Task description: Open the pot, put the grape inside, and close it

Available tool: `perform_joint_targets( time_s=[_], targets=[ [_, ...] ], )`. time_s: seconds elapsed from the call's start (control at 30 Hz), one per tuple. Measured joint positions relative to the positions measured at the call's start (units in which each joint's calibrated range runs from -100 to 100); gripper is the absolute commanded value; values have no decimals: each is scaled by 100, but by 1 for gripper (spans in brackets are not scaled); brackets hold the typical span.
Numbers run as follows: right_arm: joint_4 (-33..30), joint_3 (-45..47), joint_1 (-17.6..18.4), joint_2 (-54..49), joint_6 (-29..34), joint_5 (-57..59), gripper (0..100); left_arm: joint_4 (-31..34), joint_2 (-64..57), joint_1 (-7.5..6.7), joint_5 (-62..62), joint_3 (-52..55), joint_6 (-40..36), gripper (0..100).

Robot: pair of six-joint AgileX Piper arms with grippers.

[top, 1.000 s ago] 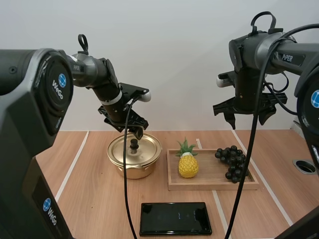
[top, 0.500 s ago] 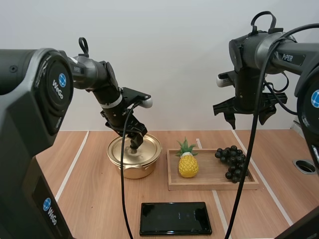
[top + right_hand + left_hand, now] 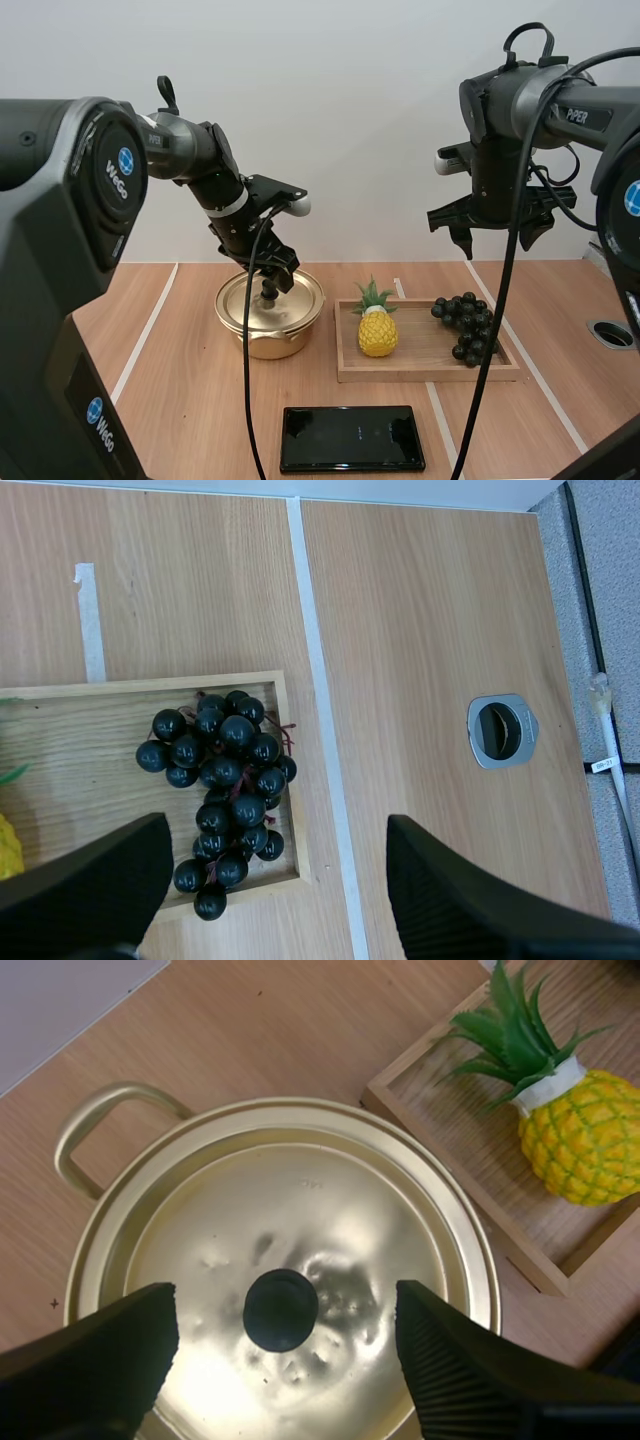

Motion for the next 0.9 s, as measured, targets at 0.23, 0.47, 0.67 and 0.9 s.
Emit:
perform_joint_targets(
  time_s=[0.23, 0.47, 0.67, 0.9],
  targets=[
    [0, 0, 0, 0, 0, 0, 100, -22, 326, 0, 0, 16, 23, 100],
    [0, 0, 0, 0, -10, 0, 100, -140, 398, 0, -86, 16, 23, 100],
    [0, 0, 0, 0, -10, 0, 100, -164, 402, 0, -172, 16, 23, 18],
    [0, 0, 0, 0, -10, 0, 100, -163, 412, 0, -253, 16, -42, 0]
  ],
)
